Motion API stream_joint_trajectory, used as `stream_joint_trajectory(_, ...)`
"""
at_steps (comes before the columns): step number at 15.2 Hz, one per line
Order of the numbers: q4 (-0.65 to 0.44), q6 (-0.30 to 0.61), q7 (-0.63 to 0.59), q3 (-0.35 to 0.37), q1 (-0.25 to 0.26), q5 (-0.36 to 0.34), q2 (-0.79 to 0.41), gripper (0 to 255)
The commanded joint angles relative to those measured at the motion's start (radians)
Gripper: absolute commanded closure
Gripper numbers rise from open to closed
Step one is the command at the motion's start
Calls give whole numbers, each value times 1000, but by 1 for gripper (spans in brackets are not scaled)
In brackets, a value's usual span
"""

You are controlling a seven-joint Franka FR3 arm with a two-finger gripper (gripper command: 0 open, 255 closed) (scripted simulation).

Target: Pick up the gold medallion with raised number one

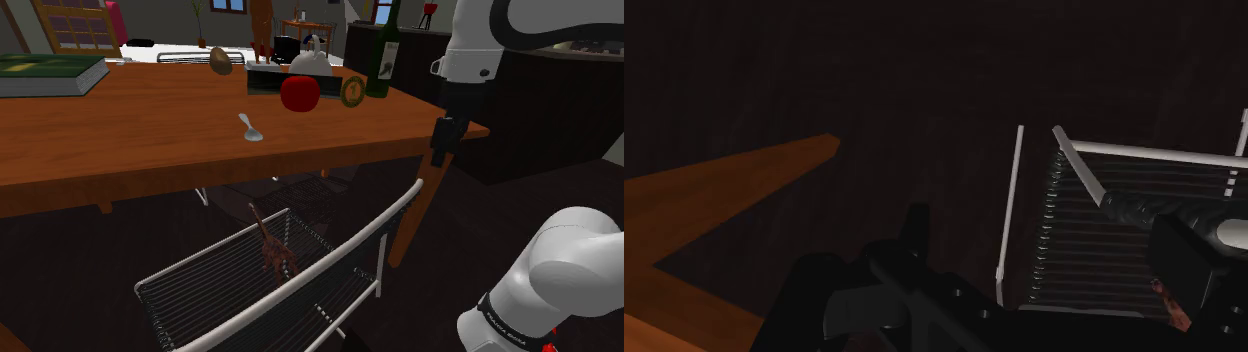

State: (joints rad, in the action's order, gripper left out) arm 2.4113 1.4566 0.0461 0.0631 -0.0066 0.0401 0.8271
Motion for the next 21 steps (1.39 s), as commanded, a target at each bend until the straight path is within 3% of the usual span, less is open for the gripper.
stream_joint_trajectory(1,0,0,0,0,0,0,0,0)
stream_joint_trajectory(11,-267,158,-187,53,-81,-17,-350,0)
stream_joint_trajectory(21,-638,190,-375,74,-141,-86,-686,0)
